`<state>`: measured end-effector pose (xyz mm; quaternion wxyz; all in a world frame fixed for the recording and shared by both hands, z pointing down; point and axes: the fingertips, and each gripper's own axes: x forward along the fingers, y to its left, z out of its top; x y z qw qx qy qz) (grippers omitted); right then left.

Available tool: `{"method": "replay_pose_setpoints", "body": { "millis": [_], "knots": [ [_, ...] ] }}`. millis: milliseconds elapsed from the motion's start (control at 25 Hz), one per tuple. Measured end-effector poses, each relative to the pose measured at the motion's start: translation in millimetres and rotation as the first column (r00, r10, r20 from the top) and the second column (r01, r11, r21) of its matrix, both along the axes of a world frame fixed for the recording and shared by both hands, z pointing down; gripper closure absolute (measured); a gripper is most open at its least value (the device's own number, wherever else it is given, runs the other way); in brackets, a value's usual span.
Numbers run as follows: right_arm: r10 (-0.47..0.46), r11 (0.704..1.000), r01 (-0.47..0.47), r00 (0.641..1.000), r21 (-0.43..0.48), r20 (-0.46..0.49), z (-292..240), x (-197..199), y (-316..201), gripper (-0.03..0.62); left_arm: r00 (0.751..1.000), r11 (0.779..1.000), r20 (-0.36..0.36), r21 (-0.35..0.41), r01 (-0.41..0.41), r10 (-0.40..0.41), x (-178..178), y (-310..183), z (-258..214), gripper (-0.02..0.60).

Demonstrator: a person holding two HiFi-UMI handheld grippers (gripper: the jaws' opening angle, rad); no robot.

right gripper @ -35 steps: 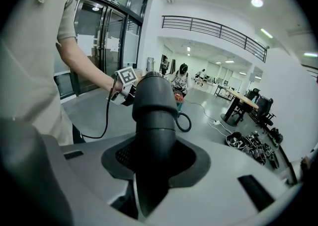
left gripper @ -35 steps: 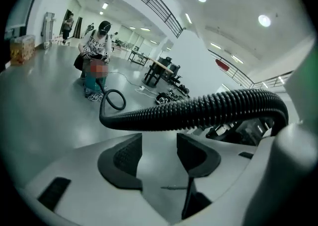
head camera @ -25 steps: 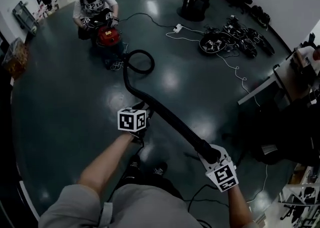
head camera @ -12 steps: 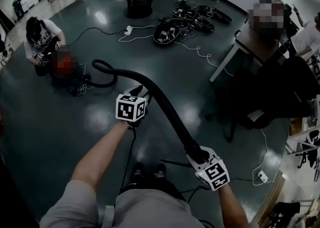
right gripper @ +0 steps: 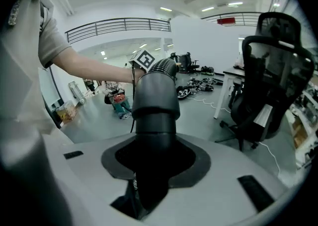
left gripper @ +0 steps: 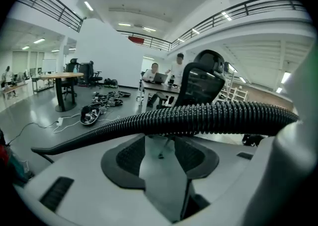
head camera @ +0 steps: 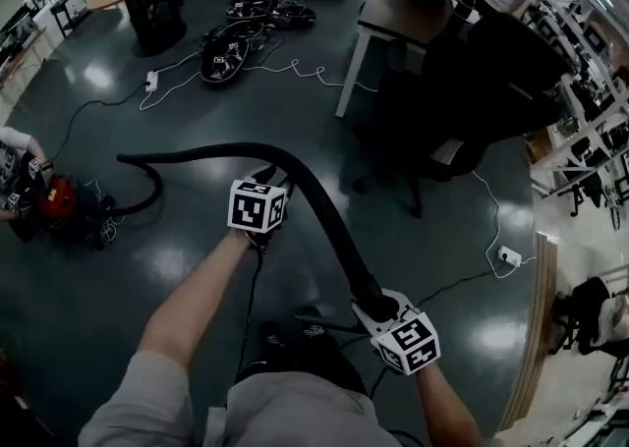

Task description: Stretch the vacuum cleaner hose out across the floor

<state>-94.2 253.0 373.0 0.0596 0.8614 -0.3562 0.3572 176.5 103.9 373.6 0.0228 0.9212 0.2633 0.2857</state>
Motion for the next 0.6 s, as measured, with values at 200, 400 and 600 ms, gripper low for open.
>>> {"method": "replay_pose_setpoints", "body": {
  "millis": [200, 400, 600],
  "knots": [
    [0.169, 0.986, -0.169, 0.984, -0.001, 0.054, 10, -29, 29, 0.464, 0.983, 0.984, 0.039, 0.010, -0.181, 0.180, -10, 79, 30, 0.385],
    [0.274, 0.960, -0.279, 0.956, 0.036, 0.110, 18, -54, 63, 0.464, 0.960, 0.964, 0.091, 0.012, -0.265, 0.263, -31, 140, 59, 0.386],
    [0.341, 0.930, -0.357, 0.927, 0.088, 0.153, 26, -77, 118, 0.464, 0.955, 0.959, 0.108, 0.045, -0.281, 0.275, -59, 198, 76, 0.385]
  ]
}}
